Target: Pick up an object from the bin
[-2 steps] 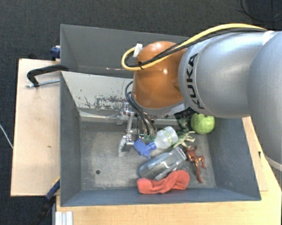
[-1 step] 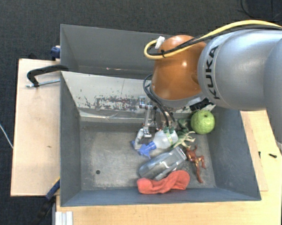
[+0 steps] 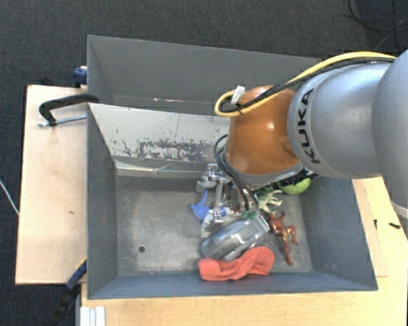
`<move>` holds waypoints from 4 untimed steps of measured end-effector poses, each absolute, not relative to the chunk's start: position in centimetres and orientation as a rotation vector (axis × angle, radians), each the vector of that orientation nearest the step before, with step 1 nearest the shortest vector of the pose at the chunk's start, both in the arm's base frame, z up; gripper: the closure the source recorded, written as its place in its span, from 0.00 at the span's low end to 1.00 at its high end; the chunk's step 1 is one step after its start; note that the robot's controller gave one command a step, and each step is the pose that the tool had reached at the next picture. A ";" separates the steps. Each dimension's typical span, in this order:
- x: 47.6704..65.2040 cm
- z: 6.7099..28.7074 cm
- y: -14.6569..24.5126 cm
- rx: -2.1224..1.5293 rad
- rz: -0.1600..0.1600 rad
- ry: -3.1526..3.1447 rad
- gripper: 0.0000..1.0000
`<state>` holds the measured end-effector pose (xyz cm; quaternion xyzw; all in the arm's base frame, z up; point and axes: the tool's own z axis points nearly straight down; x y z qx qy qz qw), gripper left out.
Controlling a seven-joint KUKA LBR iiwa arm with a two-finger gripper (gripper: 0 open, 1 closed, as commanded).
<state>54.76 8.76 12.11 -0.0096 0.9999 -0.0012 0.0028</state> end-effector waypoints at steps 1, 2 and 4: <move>51.4 12.5 6.7 -0.220 0.007 3.141 0.00; 54.7 10.2 4.2 -0.194 0.004 3.129 0.00; 54.6 8.9 2.6 -0.122 0.014 3.157 1.00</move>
Offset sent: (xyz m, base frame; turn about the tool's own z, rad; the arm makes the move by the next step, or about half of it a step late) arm 0.0217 -0.0603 -0.0511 -0.0207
